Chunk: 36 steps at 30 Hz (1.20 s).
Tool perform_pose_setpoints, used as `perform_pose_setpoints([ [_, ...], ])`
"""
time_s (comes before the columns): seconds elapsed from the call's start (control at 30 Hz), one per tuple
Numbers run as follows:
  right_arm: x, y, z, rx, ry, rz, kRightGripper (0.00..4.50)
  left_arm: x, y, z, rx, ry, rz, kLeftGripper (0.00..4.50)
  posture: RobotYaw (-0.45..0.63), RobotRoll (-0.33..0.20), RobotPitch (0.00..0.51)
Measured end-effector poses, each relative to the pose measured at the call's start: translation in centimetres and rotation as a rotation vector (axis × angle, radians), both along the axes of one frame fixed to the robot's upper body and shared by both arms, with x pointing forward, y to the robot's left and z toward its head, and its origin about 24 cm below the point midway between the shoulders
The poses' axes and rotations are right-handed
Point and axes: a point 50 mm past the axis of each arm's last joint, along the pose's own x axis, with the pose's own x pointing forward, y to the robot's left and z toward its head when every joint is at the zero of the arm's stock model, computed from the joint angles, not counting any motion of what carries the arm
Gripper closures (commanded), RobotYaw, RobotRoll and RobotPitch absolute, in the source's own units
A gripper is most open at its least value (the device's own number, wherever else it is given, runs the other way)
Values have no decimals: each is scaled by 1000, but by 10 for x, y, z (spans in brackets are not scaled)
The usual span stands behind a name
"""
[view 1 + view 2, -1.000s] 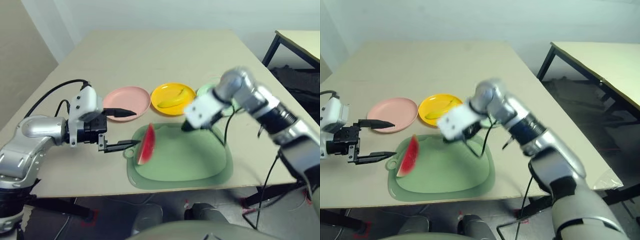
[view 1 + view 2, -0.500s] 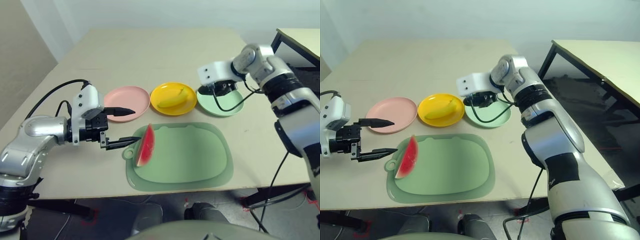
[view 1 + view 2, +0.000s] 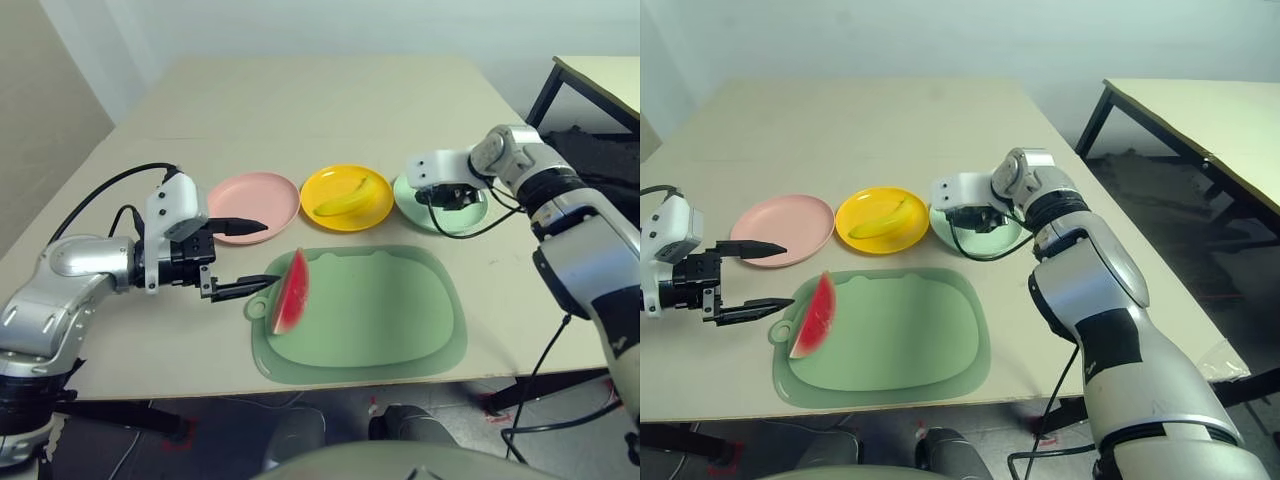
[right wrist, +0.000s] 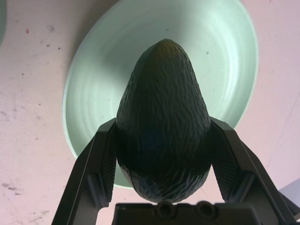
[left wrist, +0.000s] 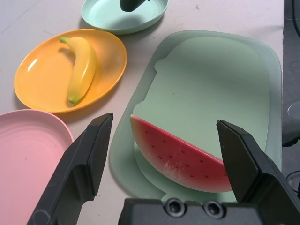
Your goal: Place the fruits into color-matched plates.
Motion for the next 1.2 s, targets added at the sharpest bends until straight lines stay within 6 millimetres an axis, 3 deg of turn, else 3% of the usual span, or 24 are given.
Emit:
perform_pose_setpoints([
  [0.67, -6, 5, -22, 26, 34, 42, 1436, -1, 1, -1, 2, -1, 7, 0, 190, 0, 0],
  [0.77, -5, 5, -21, 32, 27, 46, 1032, -1, 1, -1, 3, -3, 7, 0, 188, 0, 0],
  [0.9, -5, 6, -20, 50, 20, 55, 33, -1, 1, 0, 9, -7, 7, 0, 182, 0, 0],
  [1.2, -6, 8, -19, 56, 44, 71, 33, 1, 0, 4, 14, -34, 2, 0, 180, 0, 0],
])
